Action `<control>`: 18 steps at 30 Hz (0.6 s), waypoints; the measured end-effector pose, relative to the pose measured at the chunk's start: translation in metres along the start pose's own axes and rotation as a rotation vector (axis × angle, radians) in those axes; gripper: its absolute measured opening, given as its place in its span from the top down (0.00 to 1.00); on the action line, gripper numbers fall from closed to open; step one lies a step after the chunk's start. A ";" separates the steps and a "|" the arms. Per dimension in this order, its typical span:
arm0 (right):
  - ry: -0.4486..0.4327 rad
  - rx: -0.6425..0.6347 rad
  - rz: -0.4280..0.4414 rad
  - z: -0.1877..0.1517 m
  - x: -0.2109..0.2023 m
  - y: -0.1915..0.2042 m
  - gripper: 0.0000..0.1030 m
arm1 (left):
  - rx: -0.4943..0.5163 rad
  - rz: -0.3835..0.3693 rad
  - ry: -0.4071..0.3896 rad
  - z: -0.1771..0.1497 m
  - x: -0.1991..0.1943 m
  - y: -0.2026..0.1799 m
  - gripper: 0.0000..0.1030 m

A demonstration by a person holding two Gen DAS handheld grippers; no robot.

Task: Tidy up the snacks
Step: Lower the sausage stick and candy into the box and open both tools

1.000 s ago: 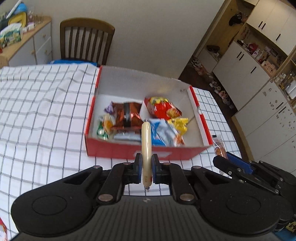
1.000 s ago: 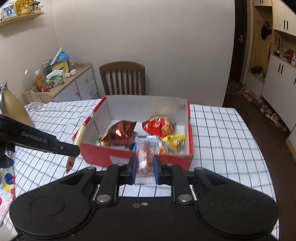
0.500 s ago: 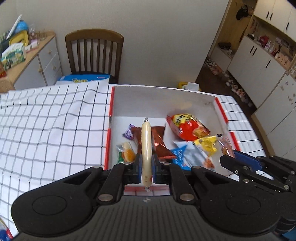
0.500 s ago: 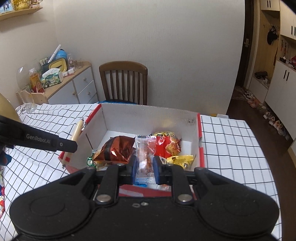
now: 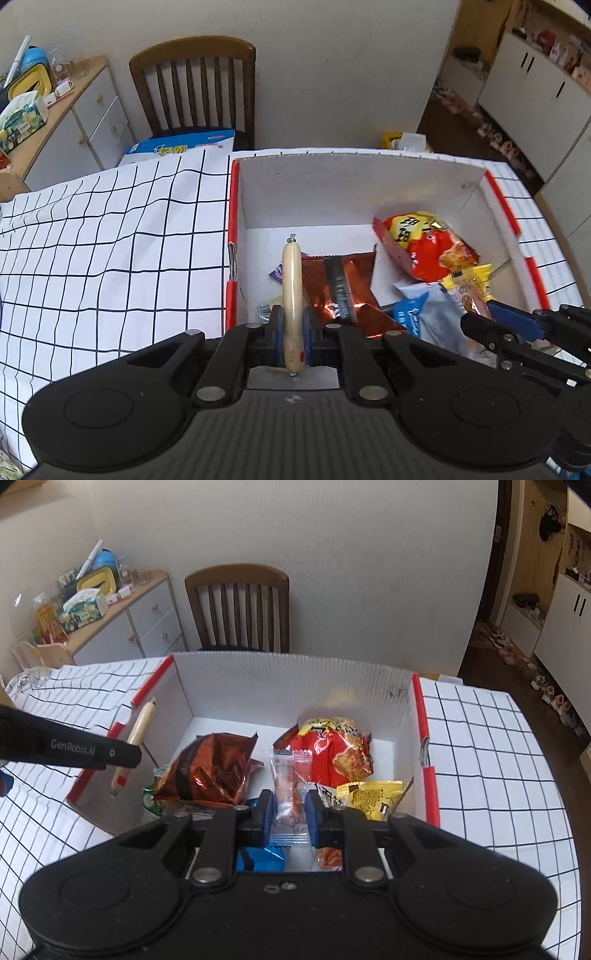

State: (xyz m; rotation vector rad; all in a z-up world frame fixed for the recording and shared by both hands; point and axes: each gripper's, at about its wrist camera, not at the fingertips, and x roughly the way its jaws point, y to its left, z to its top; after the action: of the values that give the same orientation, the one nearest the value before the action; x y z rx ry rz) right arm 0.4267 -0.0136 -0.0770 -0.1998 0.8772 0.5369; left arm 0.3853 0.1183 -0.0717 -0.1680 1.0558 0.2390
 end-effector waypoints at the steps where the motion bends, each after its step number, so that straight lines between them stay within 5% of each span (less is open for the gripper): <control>1: 0.009 0.002 0.002 0.000 0.003 -0.001 0.83 | 0.001 0.007 0.009 0.001 0.003 0.000 0.90; 18: 0.108 -0.019 -0.007 -0.011 0.029 -0.006 0.82 | 0.103 0.080 0.104 -0.005 0.041 -0.019 0.90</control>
State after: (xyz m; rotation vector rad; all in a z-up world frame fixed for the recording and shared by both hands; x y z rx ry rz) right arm 0.4376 -0.0125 -0.1063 -0.2505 0.9761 0.5319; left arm 0.4053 0.1038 -0.1094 -0.0461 1.1764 0.2499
